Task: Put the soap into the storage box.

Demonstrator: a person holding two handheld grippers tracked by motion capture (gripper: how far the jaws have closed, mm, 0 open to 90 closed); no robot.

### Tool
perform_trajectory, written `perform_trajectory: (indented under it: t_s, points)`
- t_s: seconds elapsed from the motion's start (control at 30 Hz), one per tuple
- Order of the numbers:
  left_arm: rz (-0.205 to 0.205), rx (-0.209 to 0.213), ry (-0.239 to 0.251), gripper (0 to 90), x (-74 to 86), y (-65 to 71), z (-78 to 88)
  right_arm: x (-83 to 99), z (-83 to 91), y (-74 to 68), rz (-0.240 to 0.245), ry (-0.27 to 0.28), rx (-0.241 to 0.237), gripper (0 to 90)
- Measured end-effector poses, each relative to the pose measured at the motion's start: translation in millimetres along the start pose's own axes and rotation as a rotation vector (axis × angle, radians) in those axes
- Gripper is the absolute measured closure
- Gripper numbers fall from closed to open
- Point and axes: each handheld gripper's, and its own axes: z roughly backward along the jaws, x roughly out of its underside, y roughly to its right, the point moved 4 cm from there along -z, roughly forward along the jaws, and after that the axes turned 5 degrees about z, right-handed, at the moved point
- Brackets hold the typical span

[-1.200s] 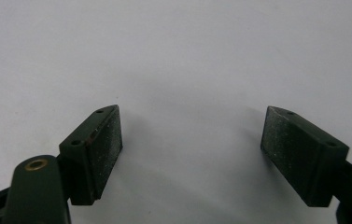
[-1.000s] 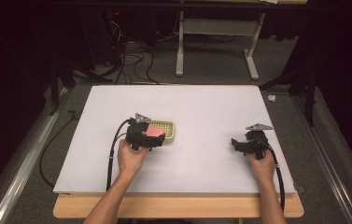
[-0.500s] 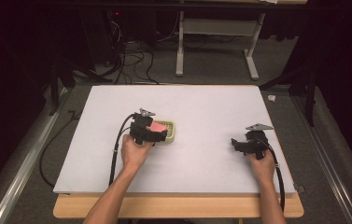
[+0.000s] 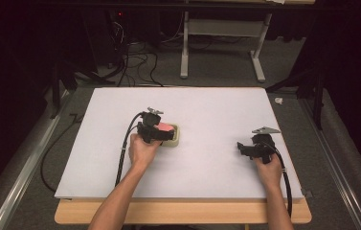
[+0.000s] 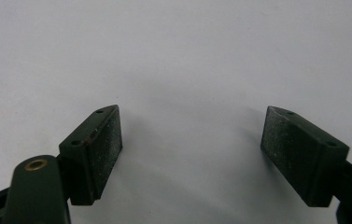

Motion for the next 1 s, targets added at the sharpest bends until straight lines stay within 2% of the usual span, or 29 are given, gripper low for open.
perform_trajectory:
  t_s: [0.43,1.0]
  points:
    - [0.005,-0.028,-0.042,13.7,0.9,0.2,-19.2,0.0,0.0,0.0,0.000,0.000,0.000,21.1]
    - [0.011,-0.042,-0.072,13.7,3.5,-2.4,-27.6,0.0,0.0,0.0,0.000,0.000,0.000,21.2]
